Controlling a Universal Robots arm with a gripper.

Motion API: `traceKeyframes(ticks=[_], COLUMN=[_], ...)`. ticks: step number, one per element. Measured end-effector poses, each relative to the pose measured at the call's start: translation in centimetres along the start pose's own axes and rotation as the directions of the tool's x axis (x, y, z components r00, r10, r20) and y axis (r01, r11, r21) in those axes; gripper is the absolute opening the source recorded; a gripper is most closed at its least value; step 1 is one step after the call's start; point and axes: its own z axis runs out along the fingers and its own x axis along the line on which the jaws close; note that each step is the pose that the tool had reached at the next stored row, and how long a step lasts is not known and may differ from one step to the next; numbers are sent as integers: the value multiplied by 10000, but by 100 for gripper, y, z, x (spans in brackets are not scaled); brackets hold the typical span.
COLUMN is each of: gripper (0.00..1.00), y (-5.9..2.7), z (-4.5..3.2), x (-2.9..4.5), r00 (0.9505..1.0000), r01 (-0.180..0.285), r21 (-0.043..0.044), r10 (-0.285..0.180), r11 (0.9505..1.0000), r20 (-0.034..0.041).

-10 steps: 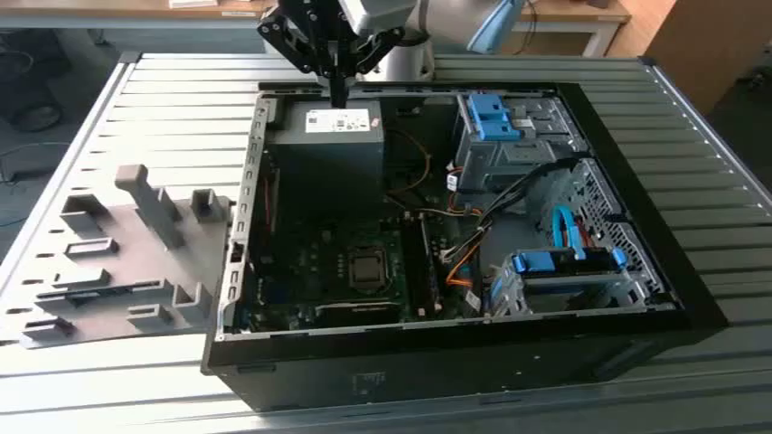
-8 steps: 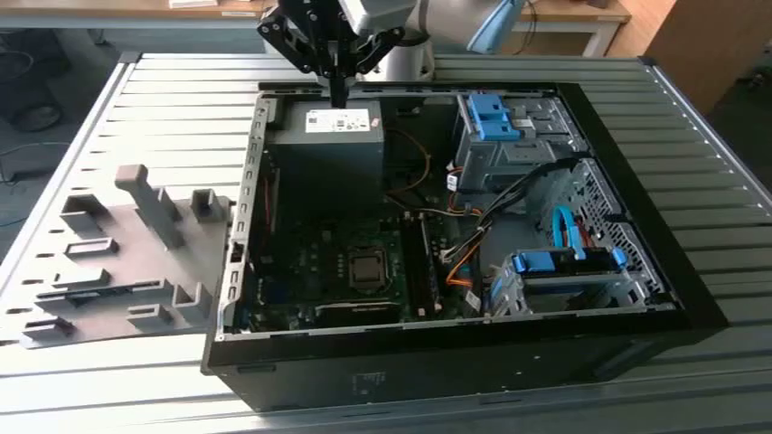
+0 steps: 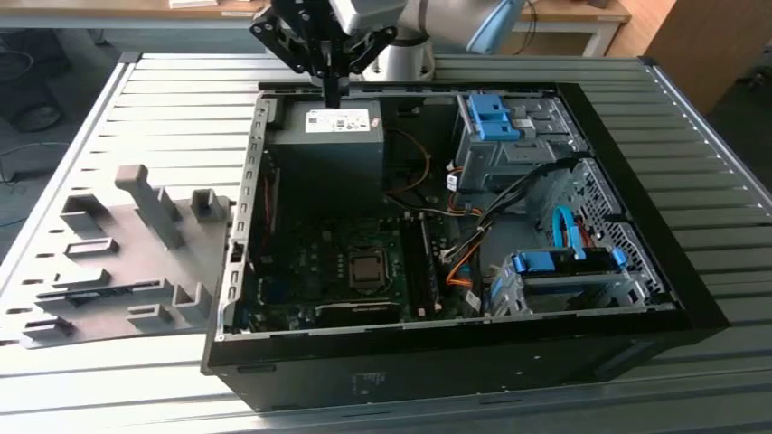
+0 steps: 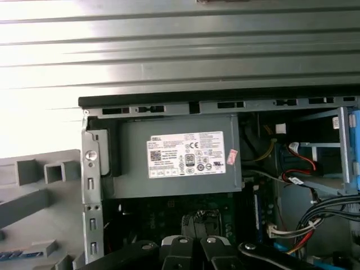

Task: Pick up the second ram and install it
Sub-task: 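Reach for the second ram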

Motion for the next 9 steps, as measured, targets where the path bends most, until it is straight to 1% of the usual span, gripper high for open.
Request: traceKeyframes(ticks=[9], gripper=[11], y=[-30], z=[-11], x=[407], r00=[10000], r01=[-2], r21=[-2], r10=[2], r11=[10000], r20=[32])
